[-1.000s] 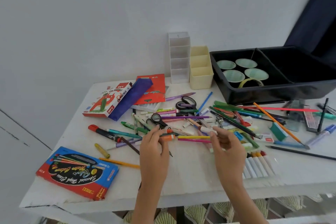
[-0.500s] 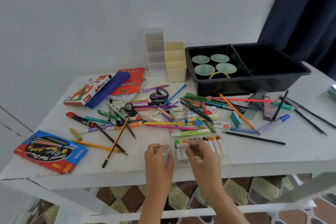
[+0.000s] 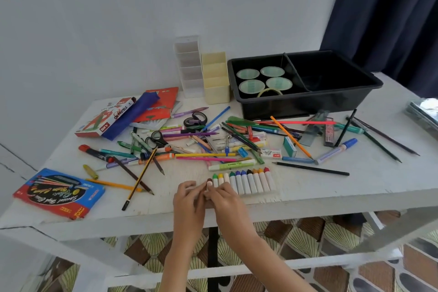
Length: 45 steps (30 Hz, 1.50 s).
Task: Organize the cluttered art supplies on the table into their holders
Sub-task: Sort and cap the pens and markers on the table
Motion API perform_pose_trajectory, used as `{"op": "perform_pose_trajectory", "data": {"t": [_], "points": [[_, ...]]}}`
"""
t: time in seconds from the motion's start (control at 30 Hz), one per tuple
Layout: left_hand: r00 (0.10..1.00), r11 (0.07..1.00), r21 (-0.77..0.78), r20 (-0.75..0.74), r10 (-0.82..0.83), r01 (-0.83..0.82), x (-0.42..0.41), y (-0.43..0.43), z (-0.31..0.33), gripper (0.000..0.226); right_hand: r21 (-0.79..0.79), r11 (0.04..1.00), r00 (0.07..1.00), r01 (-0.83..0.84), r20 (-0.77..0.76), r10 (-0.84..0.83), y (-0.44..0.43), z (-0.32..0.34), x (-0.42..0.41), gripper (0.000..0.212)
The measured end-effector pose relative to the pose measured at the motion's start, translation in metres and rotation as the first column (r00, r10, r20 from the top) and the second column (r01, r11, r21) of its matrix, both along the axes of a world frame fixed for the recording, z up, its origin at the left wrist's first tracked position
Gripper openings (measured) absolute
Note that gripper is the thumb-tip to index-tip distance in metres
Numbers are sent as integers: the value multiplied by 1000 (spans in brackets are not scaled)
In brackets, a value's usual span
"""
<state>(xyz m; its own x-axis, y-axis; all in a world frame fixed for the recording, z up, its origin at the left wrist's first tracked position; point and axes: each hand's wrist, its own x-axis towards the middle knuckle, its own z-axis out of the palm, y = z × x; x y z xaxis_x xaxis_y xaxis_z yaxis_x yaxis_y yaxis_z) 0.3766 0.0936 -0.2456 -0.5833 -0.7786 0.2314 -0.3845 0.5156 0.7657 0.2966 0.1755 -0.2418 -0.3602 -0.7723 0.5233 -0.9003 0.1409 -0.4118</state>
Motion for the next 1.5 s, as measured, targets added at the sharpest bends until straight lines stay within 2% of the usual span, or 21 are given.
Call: {"op": "perform_pose_trajectory", "data": {"t": [0.2, 0.37, 0.47, 0.6, 0.7, 0.83, 0.9, 1.0, 1.13, 1.3, 1.43, 1.5], "points": [[1000, 1000, 14, -8, 4, -4, 0, -1, 2, 24, 54, 997, 999, 47, -14, -46, -3, -2, 5, 45], [1000, 1000, 11, 29, -3, 3, 0, -3, 0, 24, 32, 997, 998, 68, 16, -68, -1, 5, 8, 17], [999, 1000, 19, 33, -5, 4, -1, -5, -1, 24, 6, 997, 995, 80, 59, -81, 0, 14, 7, 26], [1000, 1000, -29, 11, 3, -2, 2, -1, 0, 29, 40, 996, 996, 79, 40, -81, -3, 14, 8, 29], [999, 1000, -1, -45, -4, 4, 3, 1, 3, 35, 56, 992, 993, 114, 27, -115, -4, 9, 9, 30], [998, 998, 47, -62, -29, 32, 3, -4, 3, 32, 19, 992, 988, 124, 91, -125, -12, 5, 3, 26], [994, 996, 85, -100, -34, 42, 5, -7, 5, 30, -1, 992, 983, 130, 133, -128, -14, 2, -2, 18], [989, 986, 152, -140, -40, 62, 7, -10, 10, 27, -20, 986, 969, 167, 187, -160, -17, -2, -6, 19], [985, 976, 208, -172, -34, 70, 9, -13, 12, 25, 30, 984, 981, 177, 72, -179, -24, 1, -3, 16], [982, 978, 205, -188, -3, 42, 10, -12, 10, 24, 117, 977, 984, 177, -33, -174, -25, 13, -7, 10], [983, 981, 190, -183, -2, 37, 8, -10, 10, 25, 185, 968, 982, 167, 59, -181, -31, 17, -9, 18], [983, 981, 193, -182, 1, 35, 7, -9, 11, 24, 160, 969, 973, 187, 109, -206, -34, 15, -7, 17]]}}
